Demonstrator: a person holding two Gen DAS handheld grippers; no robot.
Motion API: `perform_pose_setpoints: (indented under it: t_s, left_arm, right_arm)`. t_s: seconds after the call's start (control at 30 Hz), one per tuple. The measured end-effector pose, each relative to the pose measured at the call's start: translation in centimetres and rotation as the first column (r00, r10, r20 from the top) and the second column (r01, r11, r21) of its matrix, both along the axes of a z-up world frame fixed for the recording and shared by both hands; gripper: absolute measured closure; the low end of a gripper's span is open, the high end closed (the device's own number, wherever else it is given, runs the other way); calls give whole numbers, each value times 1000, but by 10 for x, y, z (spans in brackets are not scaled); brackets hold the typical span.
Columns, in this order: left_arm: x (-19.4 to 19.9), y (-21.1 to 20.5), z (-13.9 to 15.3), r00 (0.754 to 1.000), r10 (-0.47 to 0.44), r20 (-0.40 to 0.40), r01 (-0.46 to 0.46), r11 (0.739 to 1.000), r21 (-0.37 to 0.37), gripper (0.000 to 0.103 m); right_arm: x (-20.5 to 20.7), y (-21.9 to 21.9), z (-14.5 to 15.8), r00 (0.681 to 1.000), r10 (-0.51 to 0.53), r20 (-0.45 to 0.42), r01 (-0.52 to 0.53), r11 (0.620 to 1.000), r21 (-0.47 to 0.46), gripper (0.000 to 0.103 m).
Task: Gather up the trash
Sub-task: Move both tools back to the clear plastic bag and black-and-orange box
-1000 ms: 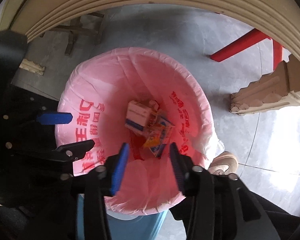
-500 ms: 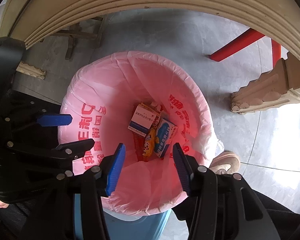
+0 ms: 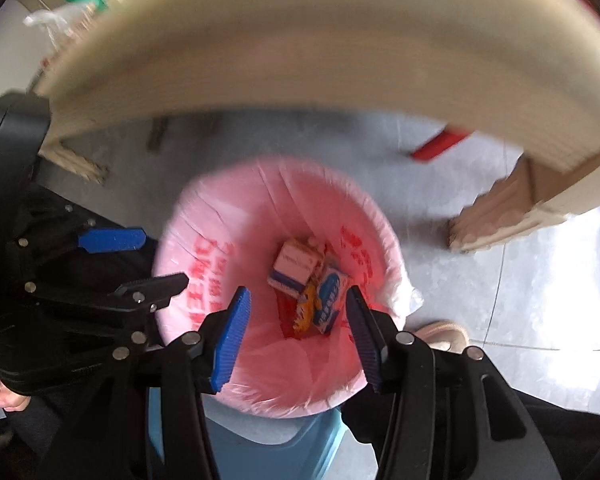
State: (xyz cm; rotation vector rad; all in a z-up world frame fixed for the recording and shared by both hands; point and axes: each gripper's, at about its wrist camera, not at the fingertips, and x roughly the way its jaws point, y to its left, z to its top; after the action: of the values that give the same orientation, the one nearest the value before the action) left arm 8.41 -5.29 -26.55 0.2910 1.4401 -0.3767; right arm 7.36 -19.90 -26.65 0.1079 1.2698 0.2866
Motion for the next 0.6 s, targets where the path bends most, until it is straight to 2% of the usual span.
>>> perform_pose_setpoints:
  t_s: [0.07,0.1,0.13,0.17,0.27,0.4,0.47,0.6]
  left_arm:
    - [-3,8,36,998,12,57,-10,999,-31,48]
    - [-3,13,59,995,22,95,-17,998,-54,47]
    - [0,17,81,991,34,131,-24,997,-74,37]
    - [5,22,109,980,54,190,-38,995,-90,32]
    - [25,31,171,944,104,314,-76,992,-100,31]
    - [55,34,228,898,150,414,-106,986,-129,31]
    - [71,31,249,883,156,443,-106,985,-137,31]
    - [96,23,269,874,158,459,-95,983,-157,31]
  right_arm:
    - [-5,-4,39,996,-6,86,3,999,33,50]
    - [-6,-8,60,991,-13,134,6,999,54,39]
    - [-6,-12,80,983,-27,183,14,997,71,34]
    - [-6,-17,102,970,-43,238,21,996,91,28]
    - [3,-25,154,934,-54,354,13,993,115,28]
    - [23,-33,214,872,-44,487,3,996,85,28]
    - [33,-36,232,849,-39,528,2,997,71,28]
    - [58,-41,256,816,-26,577,3,999,41,28]
